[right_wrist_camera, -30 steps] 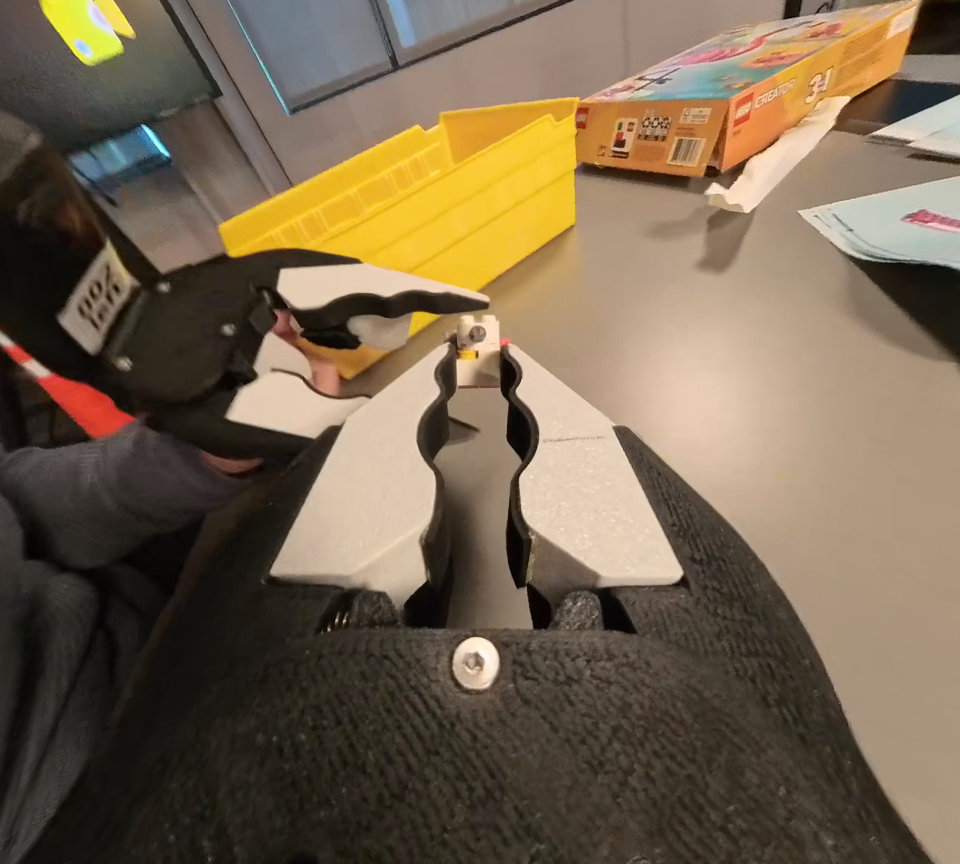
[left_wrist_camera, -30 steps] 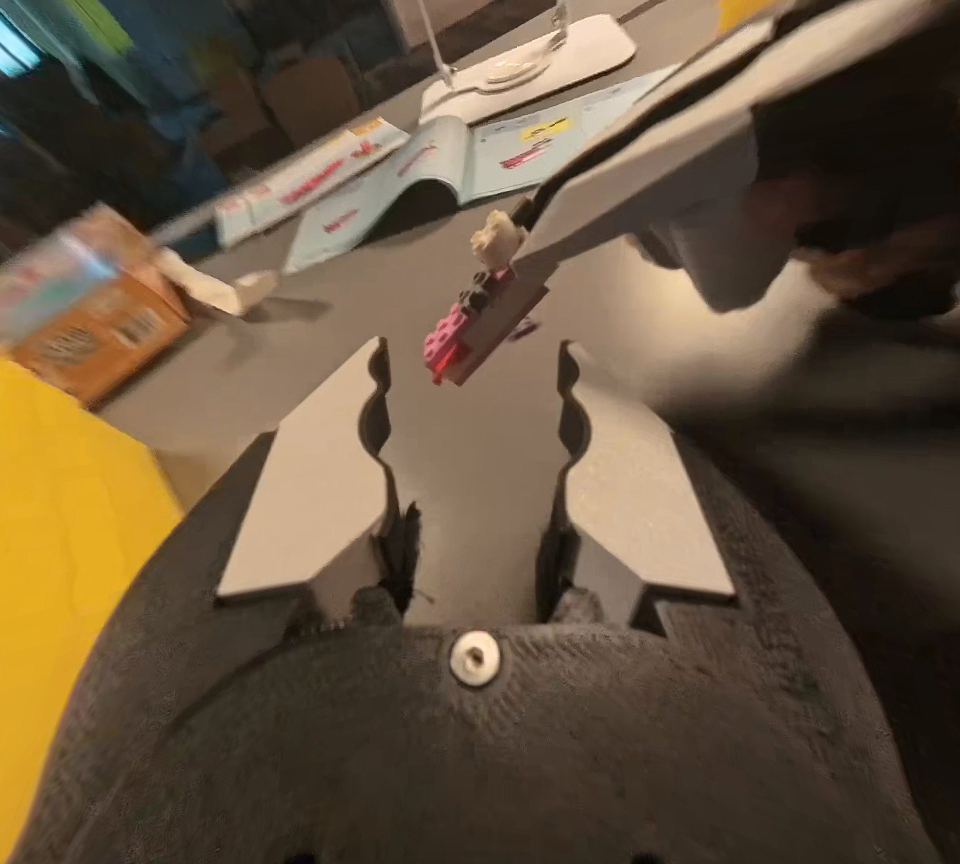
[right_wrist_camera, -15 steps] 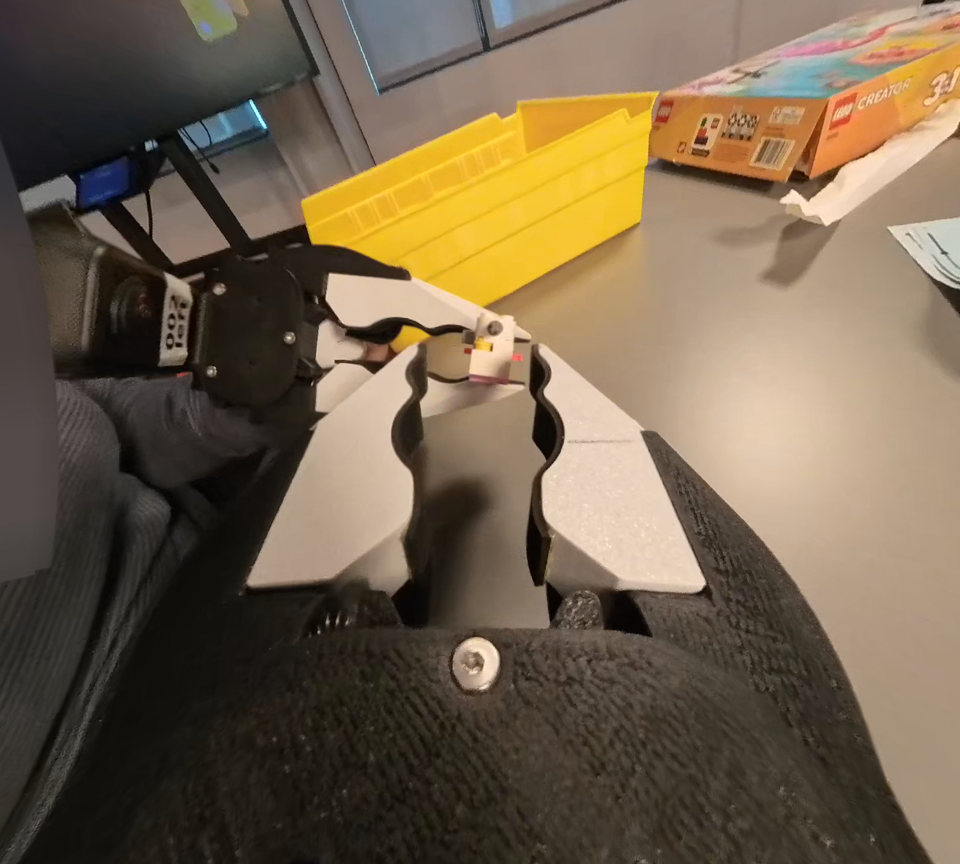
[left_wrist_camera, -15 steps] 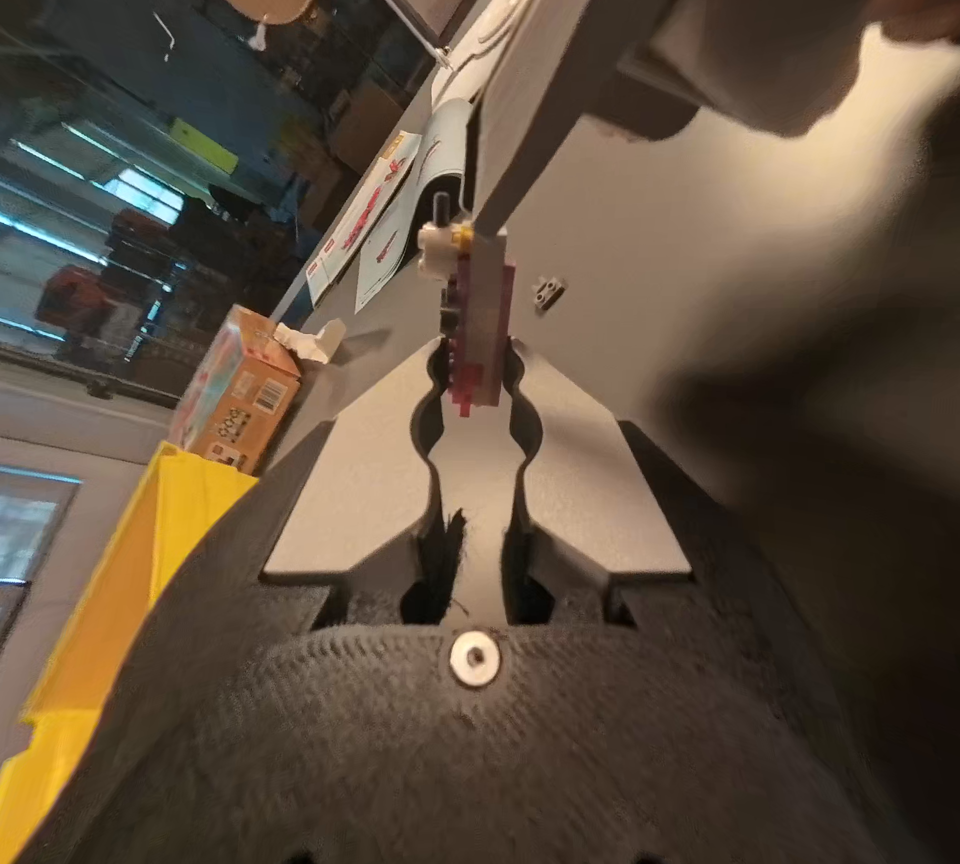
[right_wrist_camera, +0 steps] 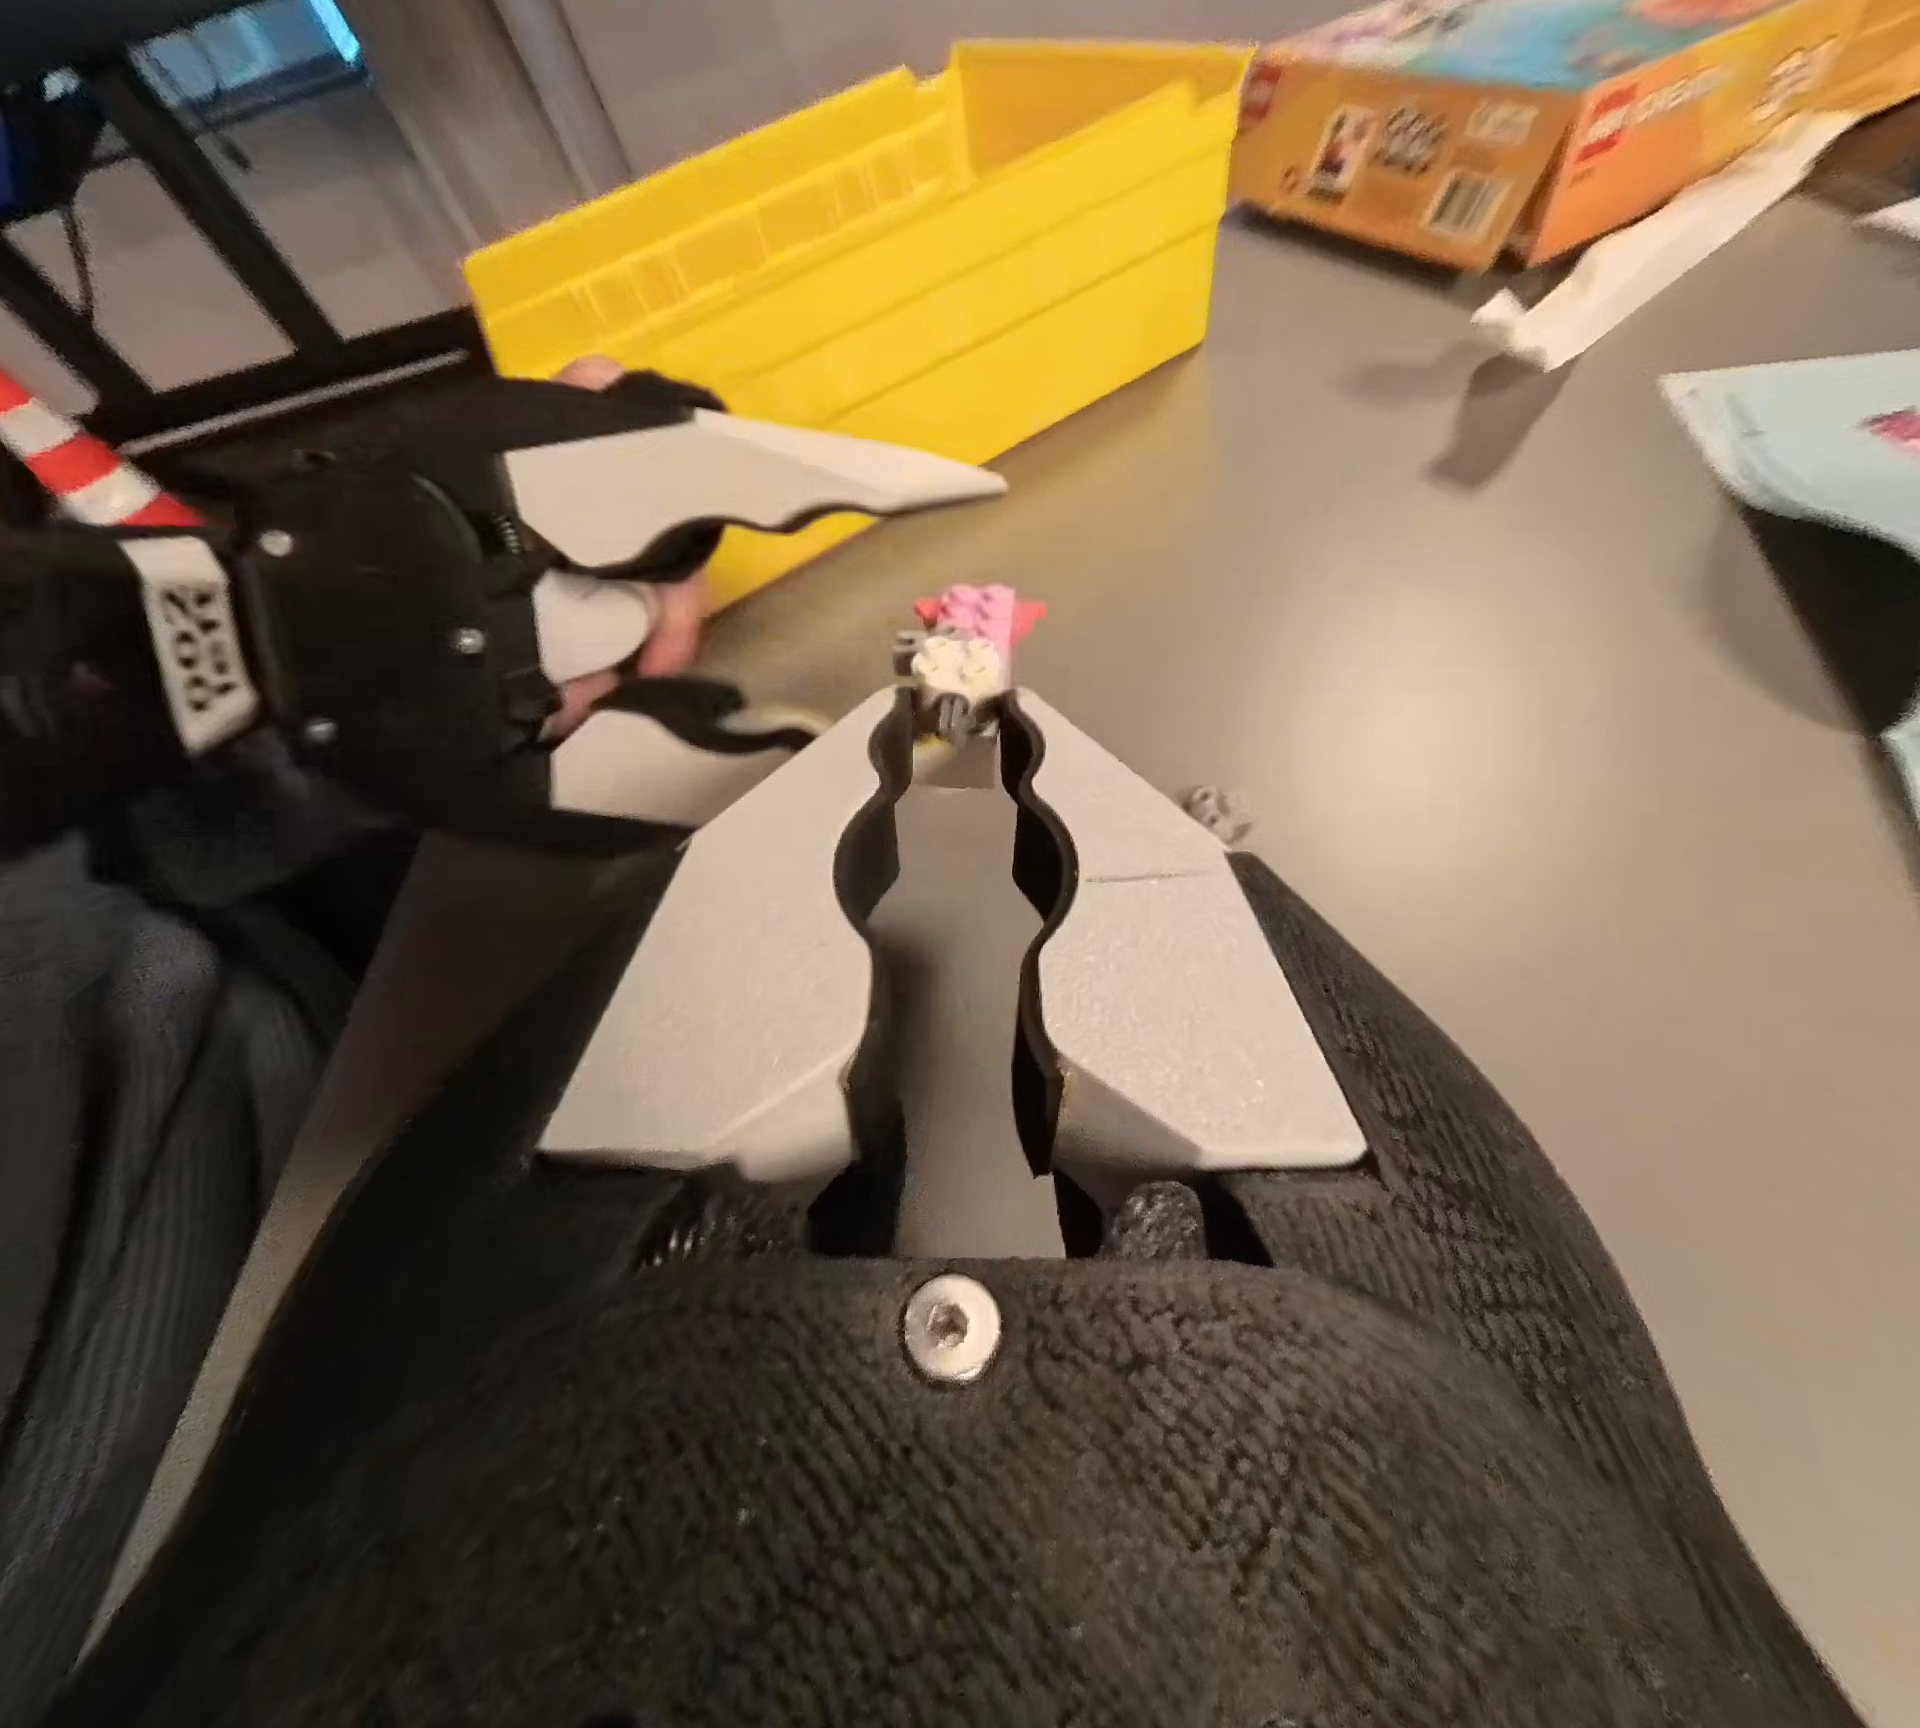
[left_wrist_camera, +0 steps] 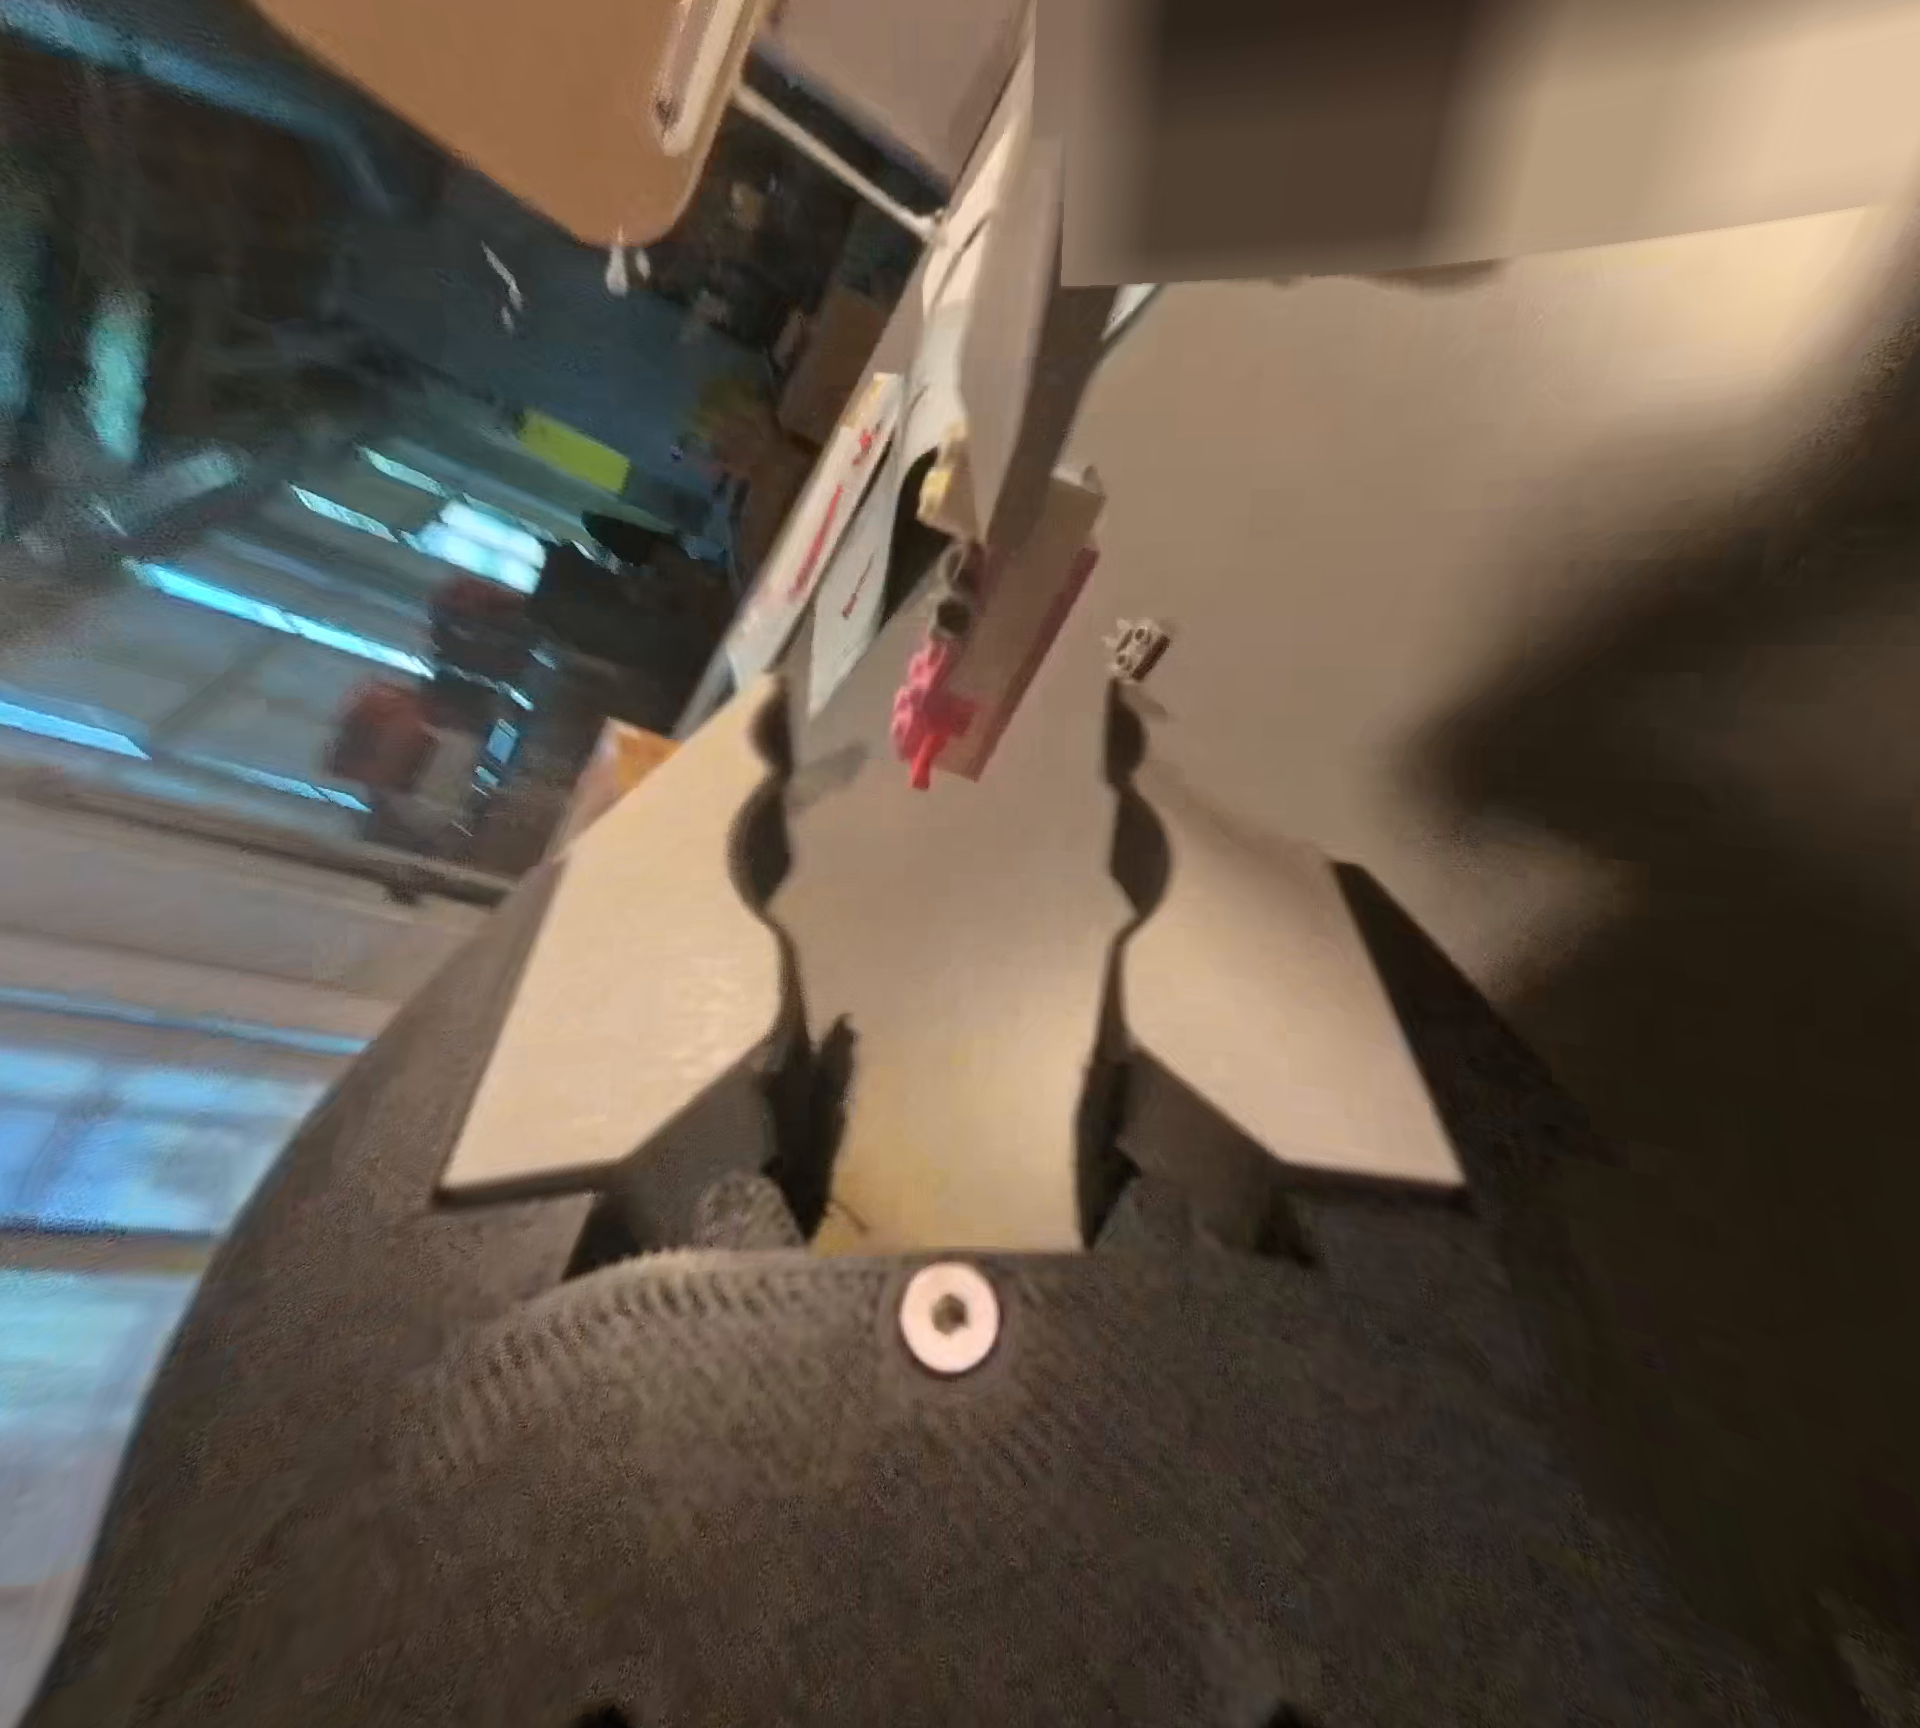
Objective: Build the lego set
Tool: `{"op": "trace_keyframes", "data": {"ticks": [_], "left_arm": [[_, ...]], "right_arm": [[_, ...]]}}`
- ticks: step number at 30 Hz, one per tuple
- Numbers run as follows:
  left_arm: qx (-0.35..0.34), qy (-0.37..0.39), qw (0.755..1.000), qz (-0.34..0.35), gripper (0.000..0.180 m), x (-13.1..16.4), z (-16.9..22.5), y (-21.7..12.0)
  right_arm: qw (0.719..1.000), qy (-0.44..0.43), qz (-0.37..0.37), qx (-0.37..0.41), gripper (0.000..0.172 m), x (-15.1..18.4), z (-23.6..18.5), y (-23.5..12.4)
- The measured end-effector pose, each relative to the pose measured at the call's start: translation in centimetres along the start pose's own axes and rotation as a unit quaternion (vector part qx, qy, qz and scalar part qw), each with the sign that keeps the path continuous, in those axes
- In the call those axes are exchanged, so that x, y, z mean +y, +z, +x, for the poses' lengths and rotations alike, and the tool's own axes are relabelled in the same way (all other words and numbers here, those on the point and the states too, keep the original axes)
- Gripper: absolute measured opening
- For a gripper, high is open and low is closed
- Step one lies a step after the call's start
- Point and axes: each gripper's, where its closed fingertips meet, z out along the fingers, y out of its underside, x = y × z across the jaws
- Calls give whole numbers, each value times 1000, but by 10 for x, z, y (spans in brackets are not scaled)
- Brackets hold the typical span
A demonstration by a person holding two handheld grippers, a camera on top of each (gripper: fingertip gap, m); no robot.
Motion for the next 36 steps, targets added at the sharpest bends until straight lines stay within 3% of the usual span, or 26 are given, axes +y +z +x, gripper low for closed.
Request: {"op": "trace_keyframes", "data": {"ticks": [3,6,9,11,16,19,20,21,24,28,31,36], "left_arm": [[19,-147,989,-11,88,-1,-6,2],[45,-251,966,39,83,-17,-9,-3],[90,-344,928,111,79,-35,-14,-14],[130,-411,886,172,77,-47,-20,-25],[274,-530,744,299,64,-73,-28,-56],[310,-561,701,313,52,-74,-27,-60],[291,-567,707,305,50,-70,-29,-56],[254,-568,729,285,48,-61,-31,-49],[144,-519,813,222,51,-39,-36,-36],[68,-408,899,145,72,-32,-25,-24],[35,-375,917,131,72,-34,-26,-21],[26,-404,905,129,70,-28,-32,-17]], "right_arm": [[997,10,72,16,14,-21,1,-3],[992,-2,121,21,15,-32,-5,-3],[989,-33,147,11,15,-40,-12,-8],[984,-25,173,-30,15,-48,-19,-17],[963,8,219,-157,14,-58,-38,-42],[965,0,211,-155,14,-53,-37,-40],[967,1,211,-140,14,-53,-34,-37],[970,3,213,-117,14,-53,-28,-34],[972,12,226,-59,14,-54,-16,-29],[975,-6,222,-21,14,-54,-16,-21],[974,-29,222,32,15,-56,-14,-17],[975,-61,208,55,15,-51,-26,-4]]}}
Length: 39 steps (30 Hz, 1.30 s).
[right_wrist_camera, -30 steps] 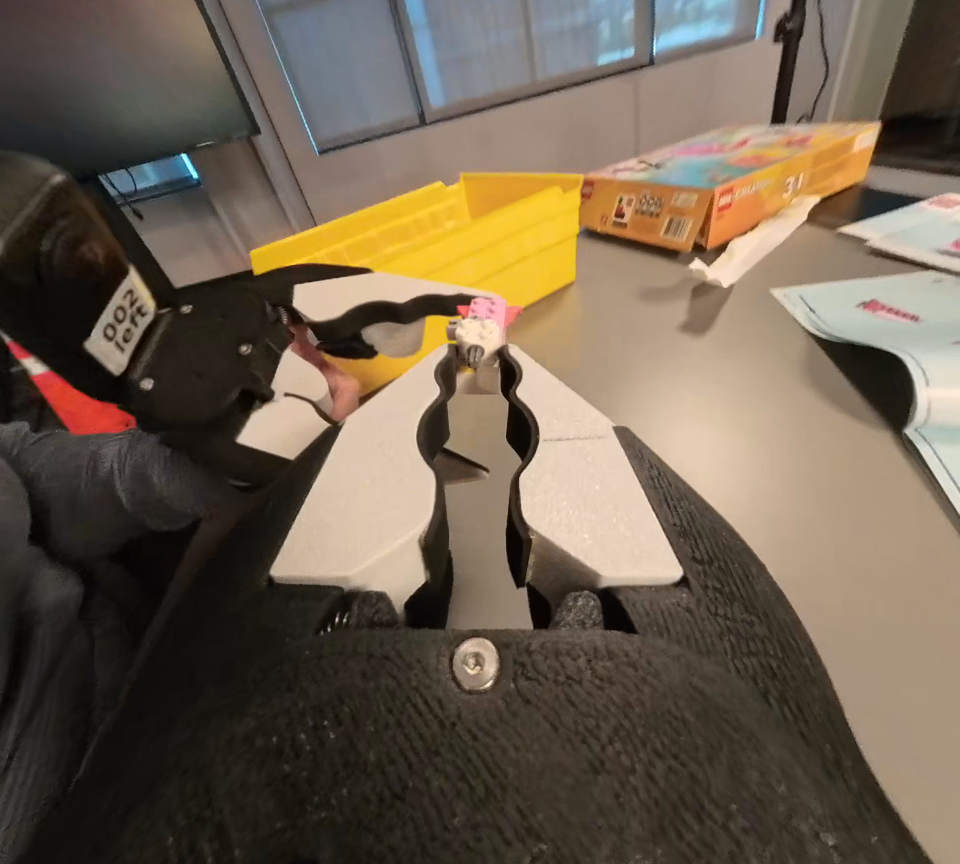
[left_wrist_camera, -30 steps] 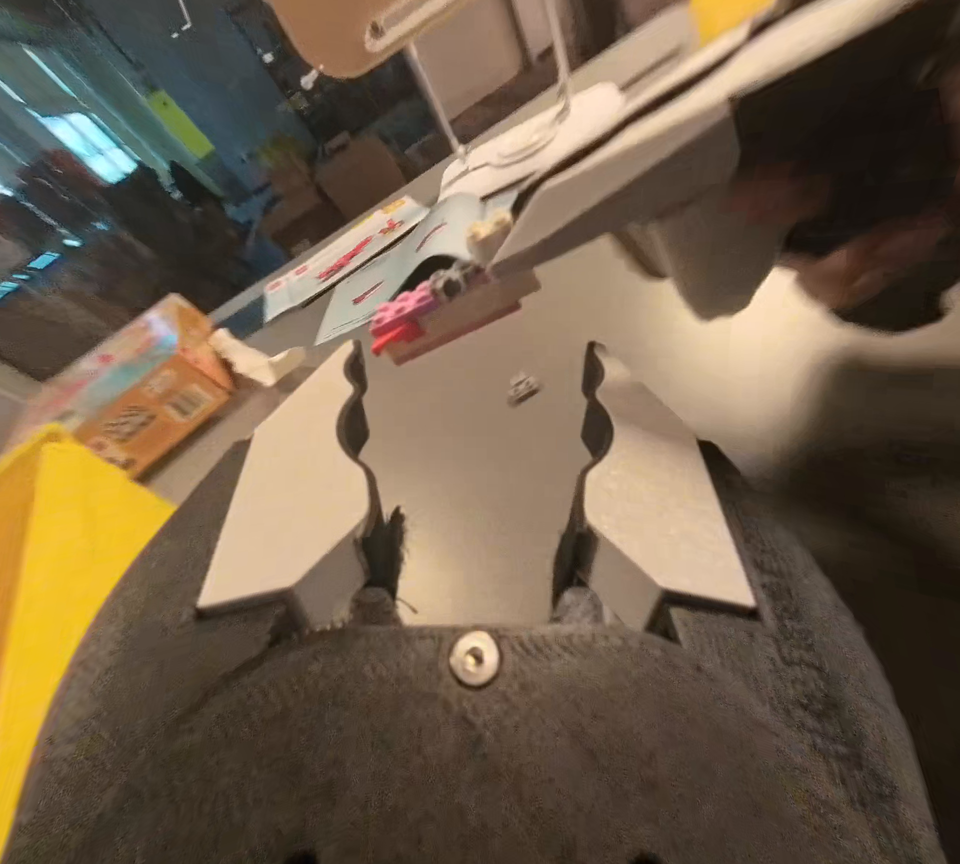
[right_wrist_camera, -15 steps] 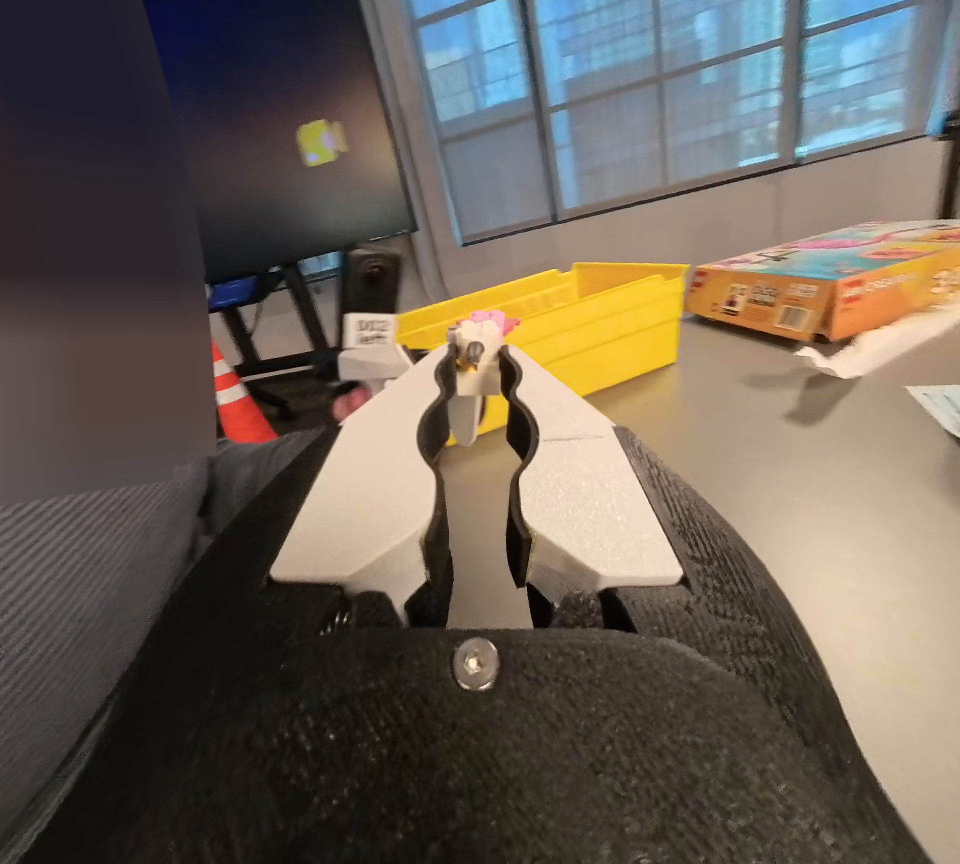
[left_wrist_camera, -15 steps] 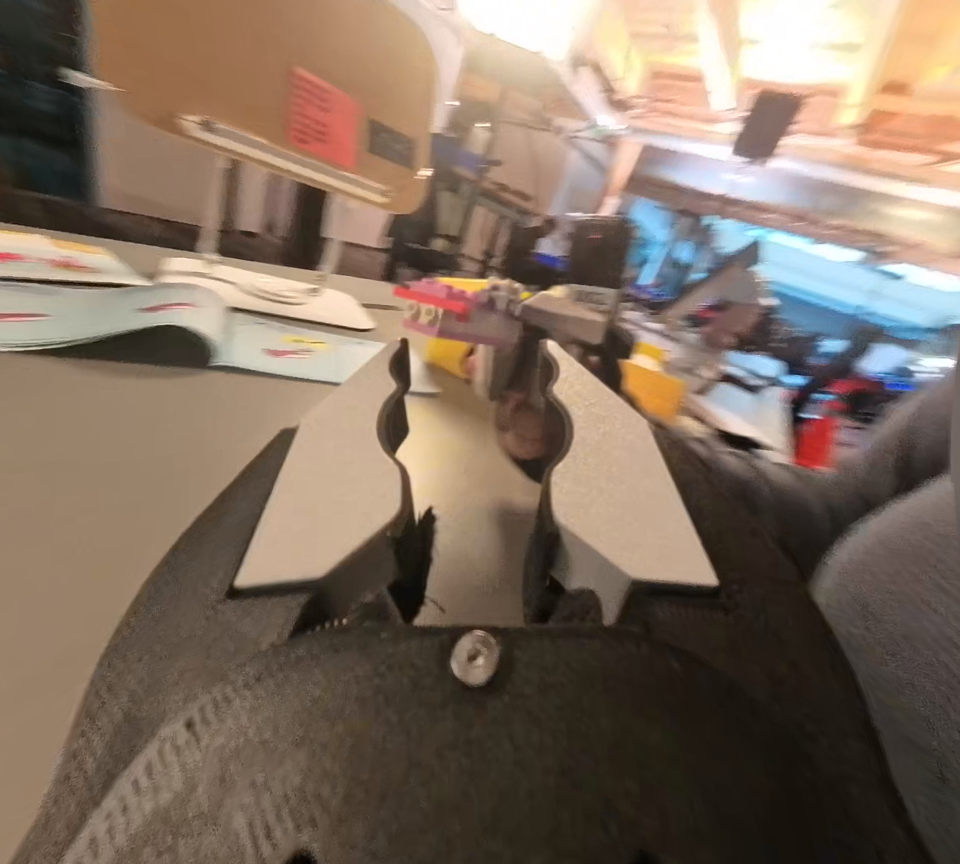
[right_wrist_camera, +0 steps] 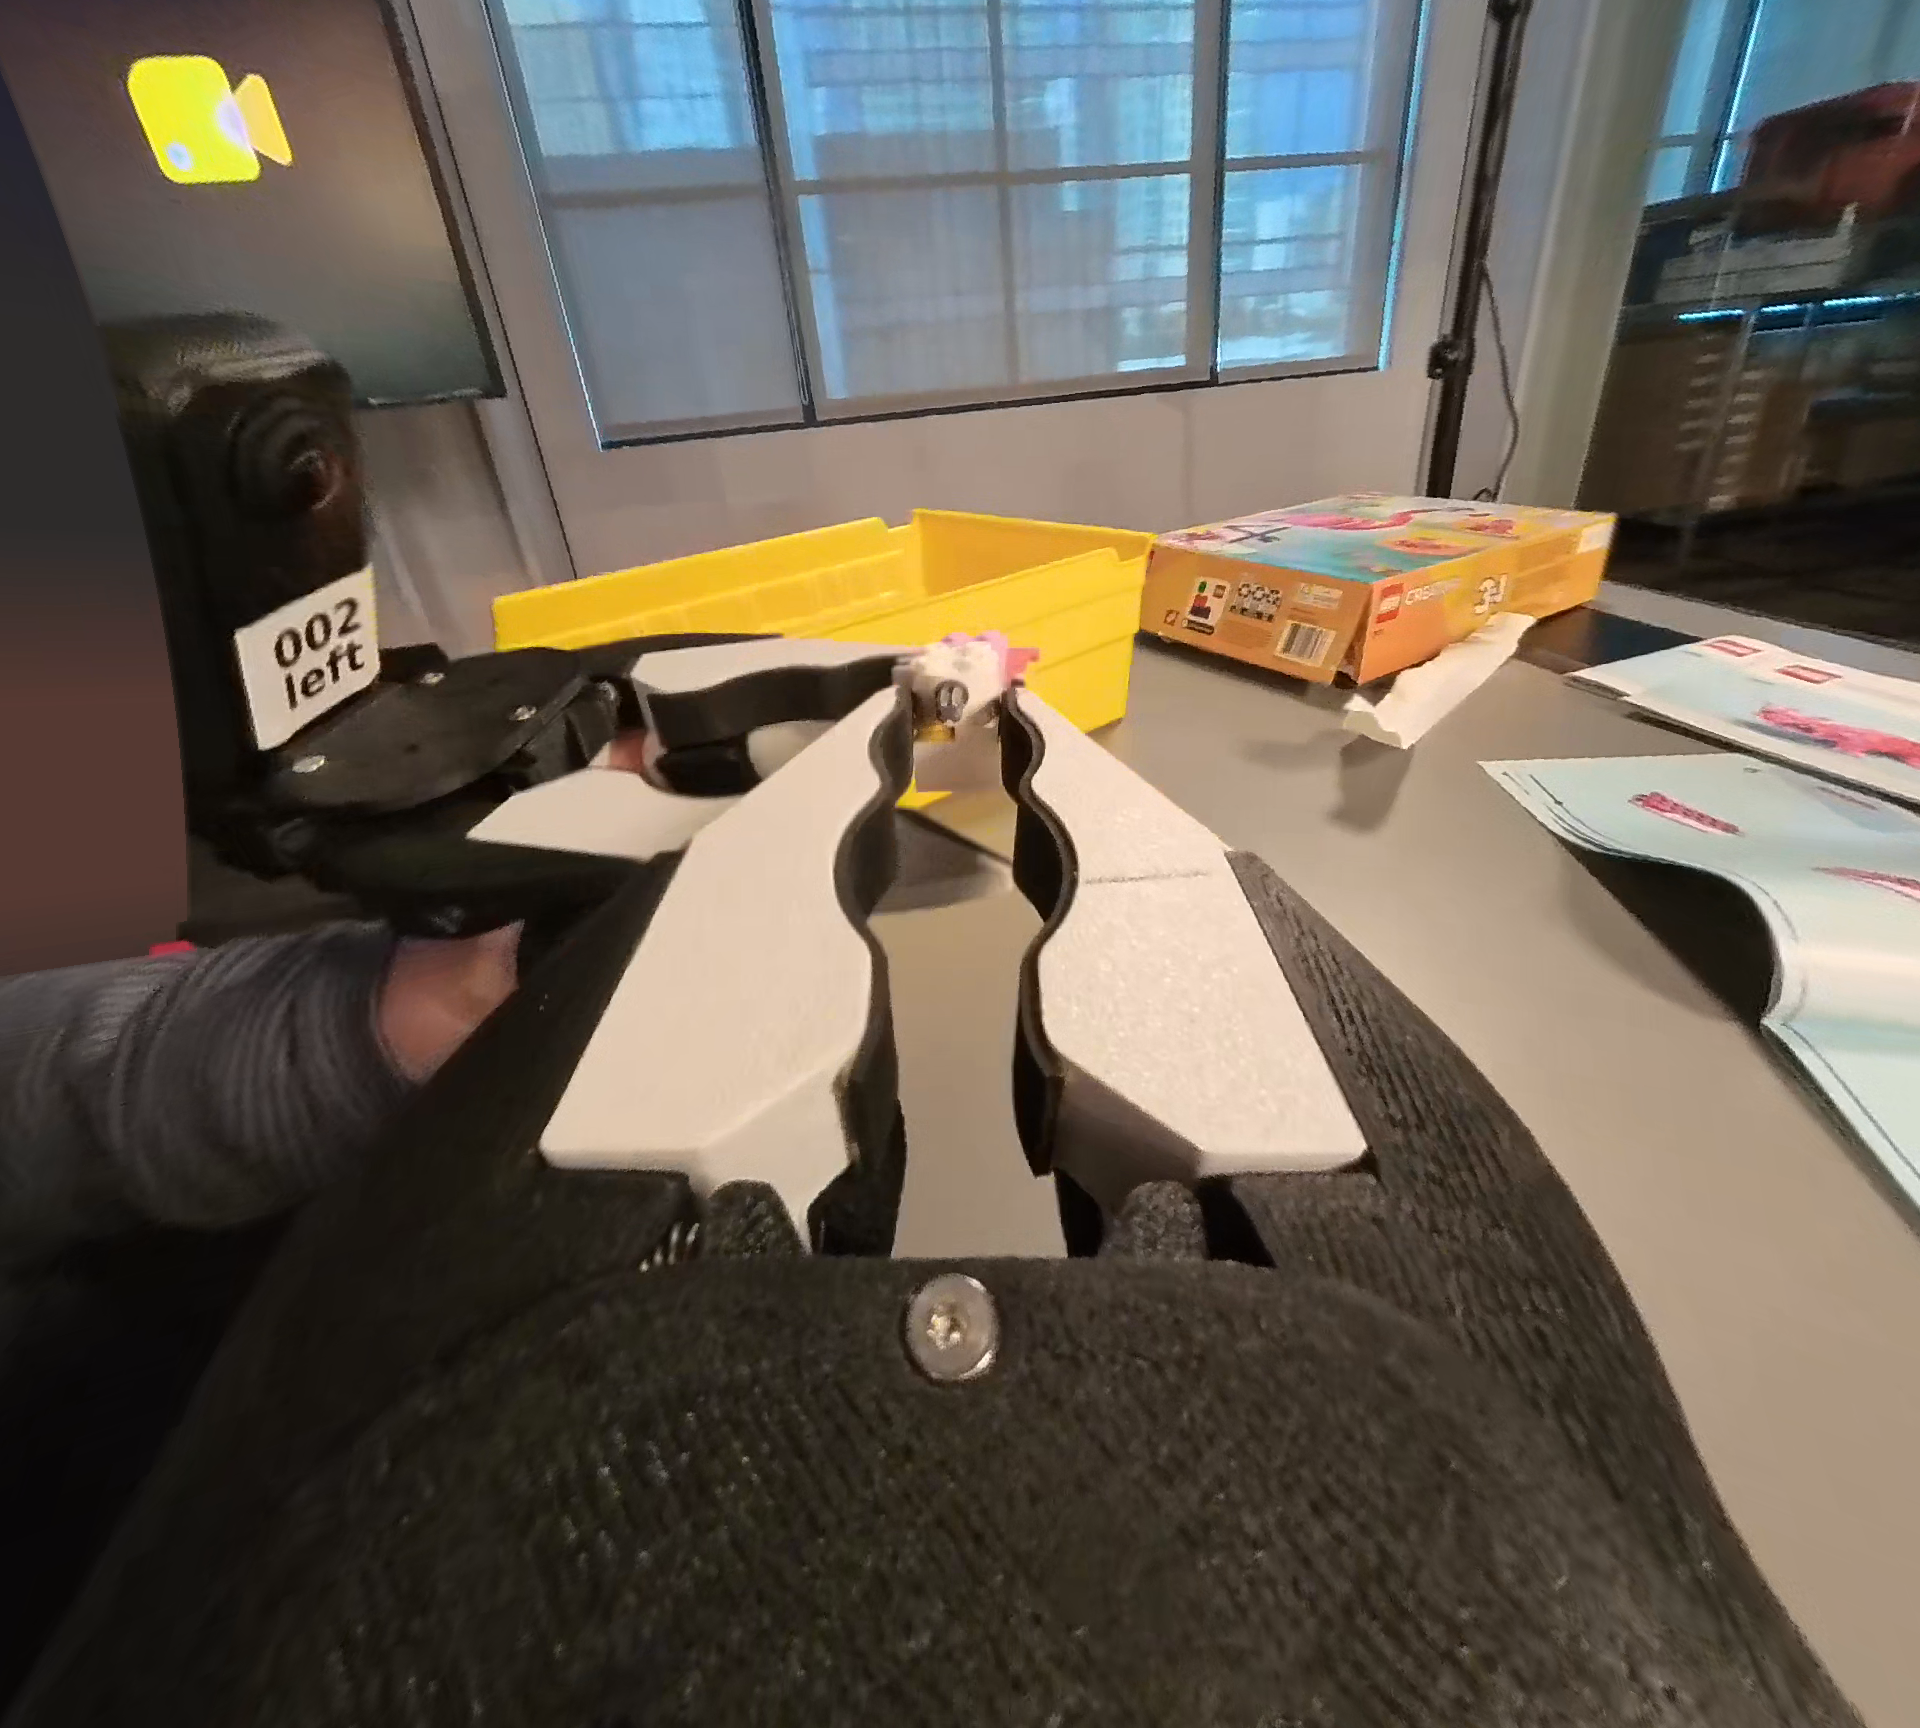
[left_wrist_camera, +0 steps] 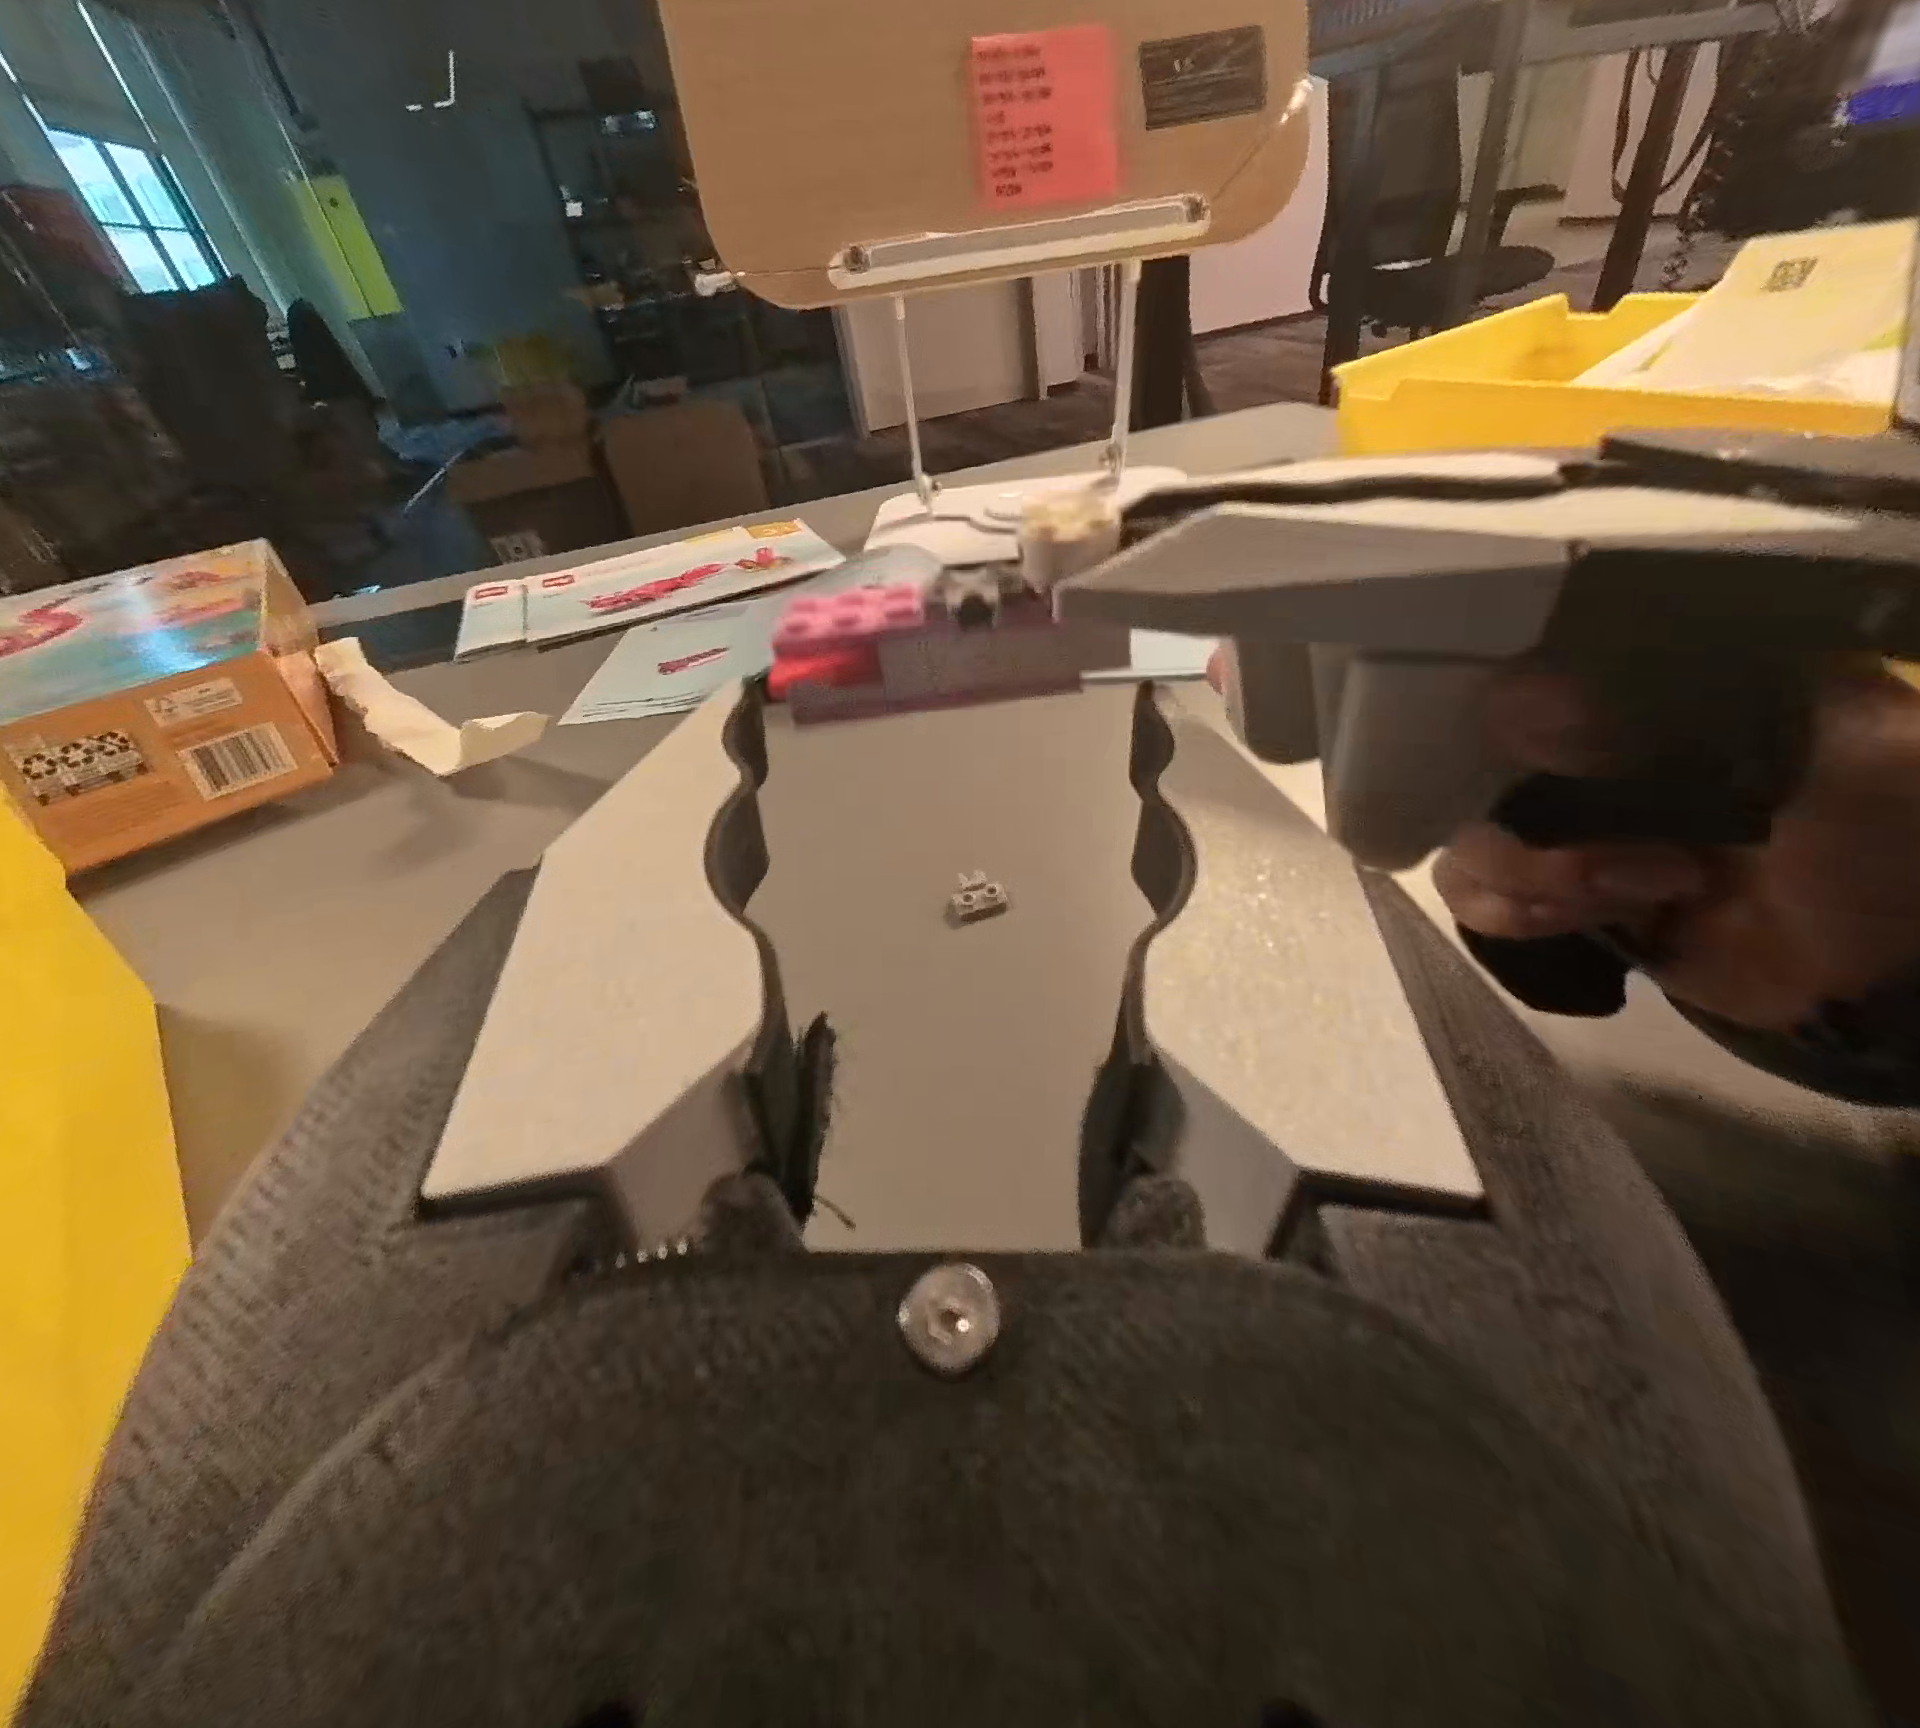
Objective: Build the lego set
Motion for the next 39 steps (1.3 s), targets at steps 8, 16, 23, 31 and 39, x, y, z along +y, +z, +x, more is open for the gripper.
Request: {"op": "trace_keyframes", "data": {"ticks": [8,16,23,31,39], "left_arm": [[-3,12,1000,6,65,-1,-1,-3],[-5,26,1000,-4,64,3,-3,-3],[61,-11,998,18,64,-3,9,-7],[334,-269,903,-3,63,-16,54,-22],[438,-341,832,-11,64,-35,73,-40]], "right_arm": [[1000,-4,-8,-3,15,4,-4,2],[1000,10,-8,-10,15,7,-3,3],[997,29,44,-57,42,-16,4,-13],[986,-122,-3,-112,74,-19,-11,-33],[969,-156,-88,-171,79,0,-27,-42]]}}
